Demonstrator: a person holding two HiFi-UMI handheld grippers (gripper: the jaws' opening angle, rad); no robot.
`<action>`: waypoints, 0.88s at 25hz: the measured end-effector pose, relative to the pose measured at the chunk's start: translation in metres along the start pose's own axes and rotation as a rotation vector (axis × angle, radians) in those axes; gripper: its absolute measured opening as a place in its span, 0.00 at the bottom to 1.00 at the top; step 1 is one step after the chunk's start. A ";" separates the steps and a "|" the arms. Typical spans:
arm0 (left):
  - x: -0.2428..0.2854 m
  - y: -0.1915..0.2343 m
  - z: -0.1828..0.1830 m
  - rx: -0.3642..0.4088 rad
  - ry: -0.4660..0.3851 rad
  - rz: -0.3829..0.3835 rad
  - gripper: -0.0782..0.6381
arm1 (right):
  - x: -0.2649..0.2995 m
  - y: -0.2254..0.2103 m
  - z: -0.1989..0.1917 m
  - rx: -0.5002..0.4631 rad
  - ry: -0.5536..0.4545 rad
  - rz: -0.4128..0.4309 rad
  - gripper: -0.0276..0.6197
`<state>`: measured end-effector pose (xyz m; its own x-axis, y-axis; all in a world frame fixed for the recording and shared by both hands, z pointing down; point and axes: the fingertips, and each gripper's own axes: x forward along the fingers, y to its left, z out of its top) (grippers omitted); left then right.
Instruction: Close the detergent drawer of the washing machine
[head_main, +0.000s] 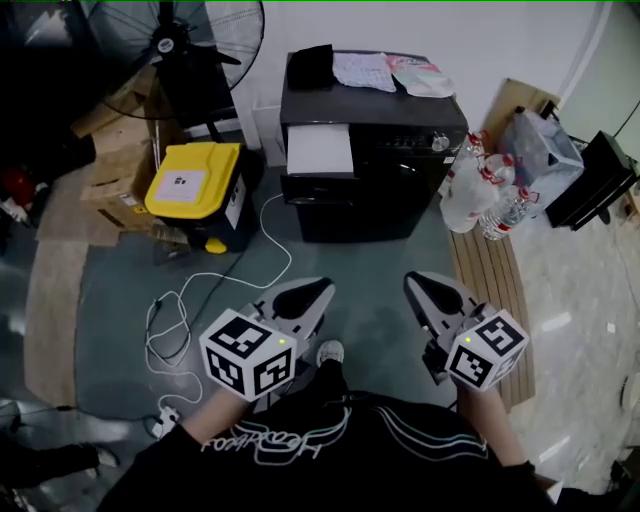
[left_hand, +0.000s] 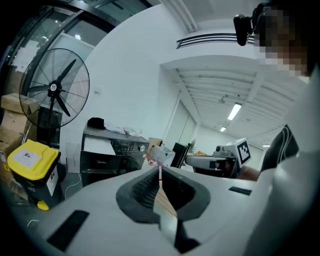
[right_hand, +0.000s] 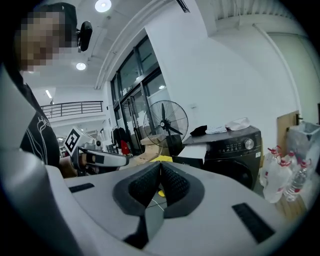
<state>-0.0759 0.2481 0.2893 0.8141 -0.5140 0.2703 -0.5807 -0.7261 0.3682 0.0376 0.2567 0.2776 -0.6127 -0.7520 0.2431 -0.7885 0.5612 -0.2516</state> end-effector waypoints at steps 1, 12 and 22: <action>0.008 0.012 0.003 -0.009 0.007 0.000 0.16 | 0.012 -0.008 0.002 0.004 0.009 0.001 0.09; 0.079 0.118 0.026 -0.058 0.054 -0.010 0.16 | 0.107 -0.078 0.015 0.042 0.077 -0.023 0.09; 0.113 0.179 0.011 -0.067 0.099 0.015 0.16 | 0.140 -0.111 0.009 0.065 0.125 -0.071 0.09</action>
<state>-0.0882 0.0547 0.3759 0.8028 -0.4745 0.3610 -0.5944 -0.6852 0.4210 0.0398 0.0858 0.3312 -0.5603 -0.7380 0.3760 -0.8276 0.4811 -0.2891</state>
